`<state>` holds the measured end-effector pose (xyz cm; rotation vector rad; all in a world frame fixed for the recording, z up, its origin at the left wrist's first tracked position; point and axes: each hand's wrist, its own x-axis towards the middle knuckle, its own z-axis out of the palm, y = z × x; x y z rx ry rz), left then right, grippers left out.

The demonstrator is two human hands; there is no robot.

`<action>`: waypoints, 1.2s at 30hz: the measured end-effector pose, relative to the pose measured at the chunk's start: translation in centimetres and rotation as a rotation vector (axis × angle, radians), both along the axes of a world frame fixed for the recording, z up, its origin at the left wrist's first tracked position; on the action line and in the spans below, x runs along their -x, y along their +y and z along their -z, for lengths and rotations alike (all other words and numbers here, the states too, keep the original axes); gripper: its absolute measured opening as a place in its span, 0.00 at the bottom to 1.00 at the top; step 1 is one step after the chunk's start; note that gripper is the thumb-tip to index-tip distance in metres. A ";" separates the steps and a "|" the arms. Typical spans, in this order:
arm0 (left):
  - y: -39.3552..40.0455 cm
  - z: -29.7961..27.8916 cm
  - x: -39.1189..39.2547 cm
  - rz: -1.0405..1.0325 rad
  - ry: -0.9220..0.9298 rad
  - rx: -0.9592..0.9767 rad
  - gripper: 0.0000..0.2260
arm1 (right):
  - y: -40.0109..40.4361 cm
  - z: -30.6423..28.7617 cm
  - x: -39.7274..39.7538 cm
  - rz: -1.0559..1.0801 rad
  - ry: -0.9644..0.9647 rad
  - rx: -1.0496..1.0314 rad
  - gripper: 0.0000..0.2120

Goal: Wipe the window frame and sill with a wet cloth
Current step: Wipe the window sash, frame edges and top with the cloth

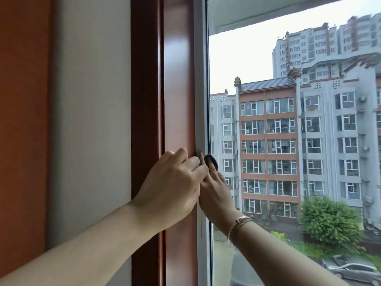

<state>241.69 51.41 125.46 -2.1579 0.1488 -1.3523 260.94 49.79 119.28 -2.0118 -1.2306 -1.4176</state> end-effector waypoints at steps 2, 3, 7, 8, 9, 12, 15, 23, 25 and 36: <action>0.2 -2.5 0.0 -0.039 -0.066 -0.044 0.03 | -0.3 -0.8 0.3 0.000 -0.022 -0.025 0.26; 0.4 -4.1 -0.1 -0.069 -0.109 -0.065 0.04 | -0.5 -1.3 0.5 -0.011 -0.036 -0.040 0.27; 1.2 -9.6 -0.3 -0.147 -0.201 -0.077 0.05 | -0.1 -6.0 0.2 0.005 -0.090 -0.073 0.27; 1.2 -10.5 -0.5 -0.157 -0.208 -0.082 0.05 | 0.1 -7.8 0.1 0.011 -0.099 -0.082 0.25; 1.3 -11.1 -0.6 -0.165 -0.209 -0.088 0.05 | 0.1 -9.5 0.1 0.015 -0.093 -0.075 0.24; 1.3 -11.4 -1.1 -0.177 -0.226 -0.088 0.05 | 0.3 -13.8 -0.1 0.016 -0.091 -0.069 0.23; 1.6 -11.0 -1.3 -0.174 -0.258 -0.067 0.05 | 0.6 -15.0 -0.3 -0.003 -0.109 -0.086 0.25; 1.5 -10.7 -1.4 -0.201 -0.282 -0.044 0.06 | 0.3 -8.4 -0.5 -0.031 -0.093 -0.099 0.24; 1.5 -10.7 -1.6 -0.203 -0.293 -0.044 0.05 | 0.0 -10.4 -0.4 -0.018 -0.084 -0.088 0.25; 1.7 -10.5 -1.7 -0.139 -0.298 0.002 0.10 | 0.6 -21.4 -0.6 -0.042 -0.131 -0.111 0.25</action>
